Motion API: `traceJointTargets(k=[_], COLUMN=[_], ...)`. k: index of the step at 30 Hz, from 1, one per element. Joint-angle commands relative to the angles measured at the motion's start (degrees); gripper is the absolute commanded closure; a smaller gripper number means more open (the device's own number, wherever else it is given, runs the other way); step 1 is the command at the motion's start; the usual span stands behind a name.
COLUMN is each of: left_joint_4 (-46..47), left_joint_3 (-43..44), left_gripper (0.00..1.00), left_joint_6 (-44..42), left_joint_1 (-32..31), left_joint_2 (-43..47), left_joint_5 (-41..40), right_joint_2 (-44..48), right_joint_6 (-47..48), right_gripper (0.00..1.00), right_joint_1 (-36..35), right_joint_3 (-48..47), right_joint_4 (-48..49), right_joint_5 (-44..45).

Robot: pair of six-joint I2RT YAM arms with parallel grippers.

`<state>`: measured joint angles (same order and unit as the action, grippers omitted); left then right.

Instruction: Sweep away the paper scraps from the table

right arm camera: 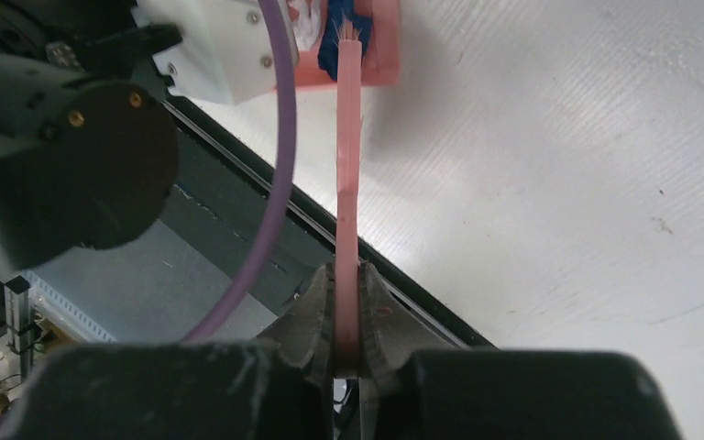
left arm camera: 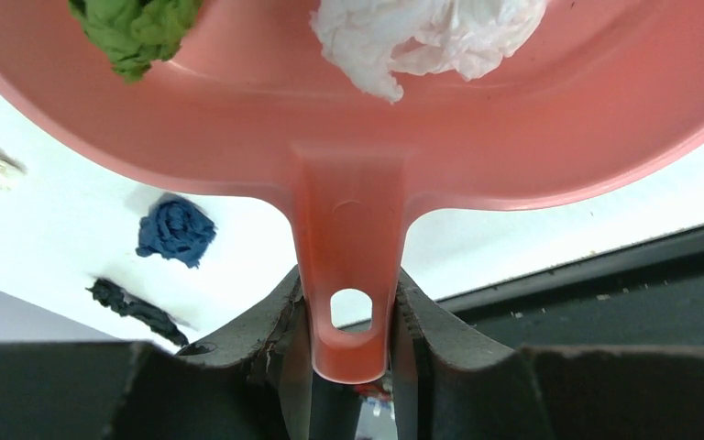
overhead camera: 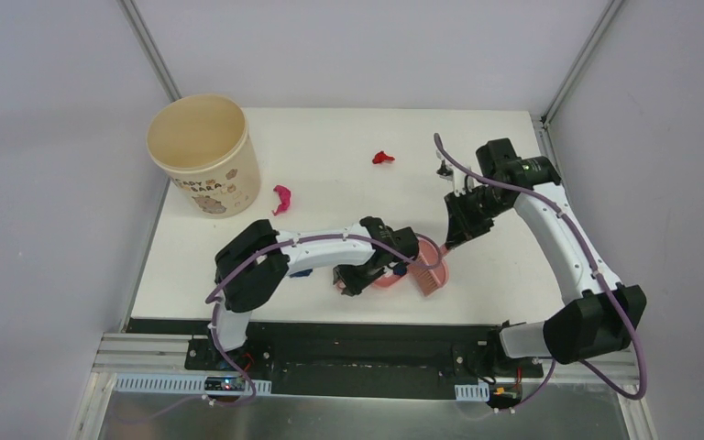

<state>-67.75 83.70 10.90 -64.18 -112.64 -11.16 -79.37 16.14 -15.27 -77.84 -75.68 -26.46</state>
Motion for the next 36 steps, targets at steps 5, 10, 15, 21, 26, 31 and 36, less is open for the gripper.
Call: traceJointTargets(k=[5, 10, 15, 21, 26, 31, 36], left_joint_4=[18.21, 17.95, 13.05, 10.55, 9.0, 4.46, -2.38], left_joint_3=[-6.73, -5.07, -2.43, -1.47, -1.13, 2.49, 7.59], left_gripper=[1.0, 1.0, 1.0, 1.0, 1.0, 1.0, 1.0], left_joint_6=[-0.24, 0.12, 1.98, 2.99, 4.33, 5.99, 6.52], left_joint_1=[-0.64, -0.56, -0.05, 2.67, 7.24, 12.73, 15.74], left_joint_2=[9.69, 8.95, 8.64, 11.69, 16.77, 22.26, 24.89], left_joint_5=[-6.69, -6.16, -5.17, -3.79, -2.91, -4.44, -8.25], right_joint_2=[4.84, 5.79, 6.54, 6.26, 5.82, 6.38, 6.86], right_joint_6=[3.56, 4.79, 4.96, 4.1, 1.53, 0.89, -1.87], right_gripper=[1.0, 1.0, 1.0, 1.0, 1.0, 1.0, 1.0], right_joint_1=[1.75, 7.01, 15.08, 19.57, 20.01, 19.96, 20.13], right_joint_3=[-6.01, -9.72, -8.38, -2.13, 1.12, 8.06, 15.04], right_joint_4=[-7.44, -8.96, -7.08, -3.4, 0.51, 7.1, 14.44], right_joint_5=[6.35, 7.73, 3.66, -4.09, -7.3, -12.39, -14.98])
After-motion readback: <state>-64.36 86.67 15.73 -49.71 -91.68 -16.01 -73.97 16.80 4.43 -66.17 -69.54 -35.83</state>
